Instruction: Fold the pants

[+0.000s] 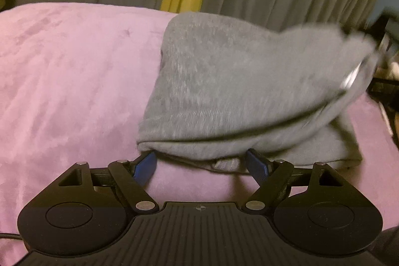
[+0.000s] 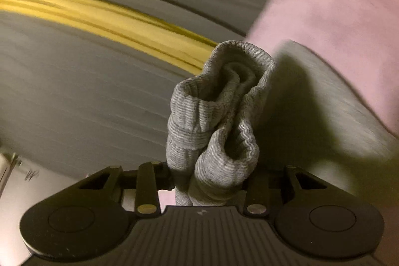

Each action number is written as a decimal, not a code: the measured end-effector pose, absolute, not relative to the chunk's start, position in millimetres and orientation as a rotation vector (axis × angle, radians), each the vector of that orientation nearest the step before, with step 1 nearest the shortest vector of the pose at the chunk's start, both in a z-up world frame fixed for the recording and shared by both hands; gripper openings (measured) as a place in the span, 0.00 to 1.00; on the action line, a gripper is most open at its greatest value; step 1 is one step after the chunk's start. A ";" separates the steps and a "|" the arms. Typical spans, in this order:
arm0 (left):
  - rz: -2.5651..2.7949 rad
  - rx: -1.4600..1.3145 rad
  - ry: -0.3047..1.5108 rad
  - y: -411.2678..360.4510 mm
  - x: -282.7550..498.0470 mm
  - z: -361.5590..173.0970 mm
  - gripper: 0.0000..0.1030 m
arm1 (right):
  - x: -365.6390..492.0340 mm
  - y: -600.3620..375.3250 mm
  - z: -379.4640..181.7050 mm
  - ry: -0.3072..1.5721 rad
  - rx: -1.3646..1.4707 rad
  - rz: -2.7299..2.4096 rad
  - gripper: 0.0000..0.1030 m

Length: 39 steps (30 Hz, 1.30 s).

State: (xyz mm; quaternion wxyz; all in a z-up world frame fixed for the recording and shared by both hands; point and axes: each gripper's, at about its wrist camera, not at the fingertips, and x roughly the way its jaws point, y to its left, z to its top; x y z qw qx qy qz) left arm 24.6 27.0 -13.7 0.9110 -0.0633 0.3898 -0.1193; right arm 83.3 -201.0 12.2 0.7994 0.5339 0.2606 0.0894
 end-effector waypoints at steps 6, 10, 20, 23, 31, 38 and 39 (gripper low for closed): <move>-0.188 -0.151 0.783 29.8 28.0 -14.4 0.82 | 77.9 -192.4 62.7 0.447 1.114 0.307 0.36; -0.152 -0.141 0.727 32.1 25.9 -10.8 0.71 | 74.0 -193.8 70.6 0.449 1.063 0.302 0.36; -0.069 -0.273 0.625 65.2 24.5 -1.4 0.52 | 56.6 -213.8 56.3 0.465 1.009 0.229 0.36; -0.080 -0.250 0.632 62.0 23.5 -1.0 0.54 | 36.6 -219.4 36.7 0.457 0.936 0.170 0.36; -0.039 -0.425 0.792 87.5 29.1 -6.4 0.75 | 4.5 -265.4 -55.0 0.739 1.144 0.045 0.60; 0.126 -0.419 0.685 92.2 3.5 17.2 0.81 | -18.5 -284.2 -17.3 0.662 0.970 -0.002 0.82; 0.147 -0.410 0.658 93.5 -1.1 24.5 0.83 | -20.2 -281.1 -16.7 0.656 0.971 0.017 0.83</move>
